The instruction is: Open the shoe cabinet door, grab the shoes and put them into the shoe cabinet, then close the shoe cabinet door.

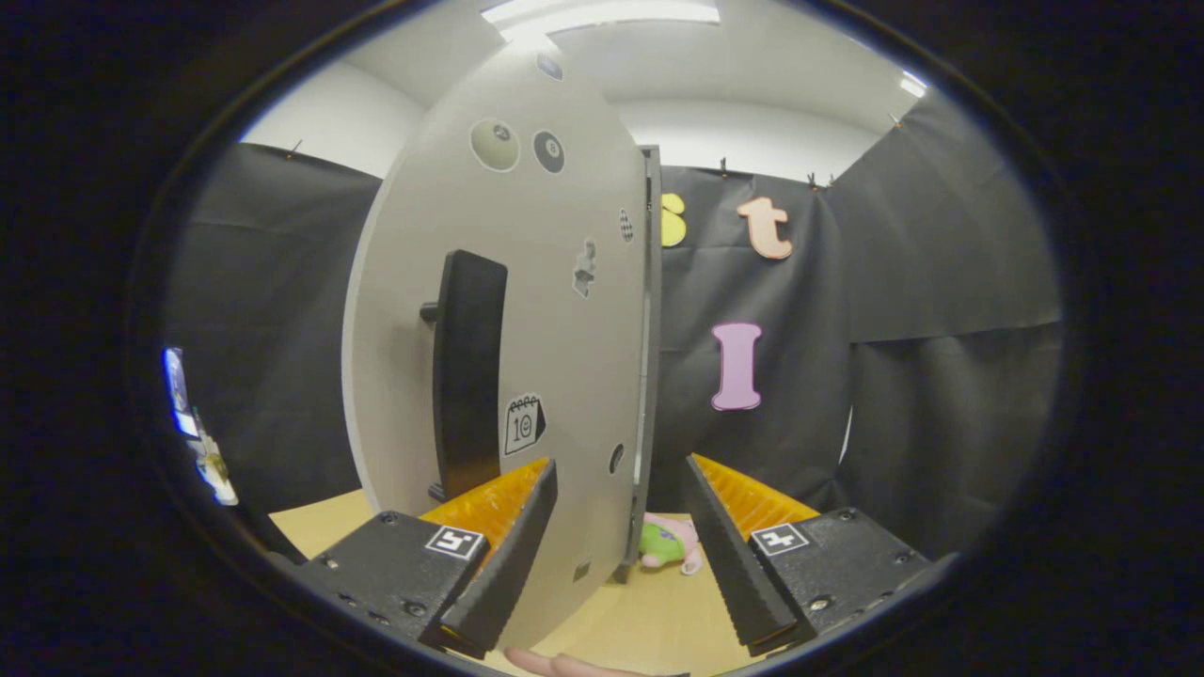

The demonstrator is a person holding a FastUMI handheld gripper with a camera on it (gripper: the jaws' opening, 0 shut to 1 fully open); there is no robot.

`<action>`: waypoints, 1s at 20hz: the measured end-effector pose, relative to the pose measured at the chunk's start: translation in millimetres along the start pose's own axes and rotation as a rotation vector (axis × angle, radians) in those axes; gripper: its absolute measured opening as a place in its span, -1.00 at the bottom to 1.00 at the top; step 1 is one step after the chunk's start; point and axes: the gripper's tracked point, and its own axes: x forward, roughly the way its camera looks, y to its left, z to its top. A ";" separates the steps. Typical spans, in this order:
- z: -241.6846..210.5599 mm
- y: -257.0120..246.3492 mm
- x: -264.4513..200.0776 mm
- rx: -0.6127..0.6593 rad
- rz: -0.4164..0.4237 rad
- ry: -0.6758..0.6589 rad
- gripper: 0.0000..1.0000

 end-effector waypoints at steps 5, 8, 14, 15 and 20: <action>2.4 20.4 6.2 -0.008 -0.008 -0.019 0.78; 5.6 33.3 8.6 -0.031 -0.033 -0.045 0.78; 4.0 73.9 31.5 -0.026 -0.016 -0.058 0.78; 5.2 82.7 38.5 -0.022 -0.007 -0.060 0.78; -8.1 132.3 75.0 -0.048 0.030 -0.036 0.81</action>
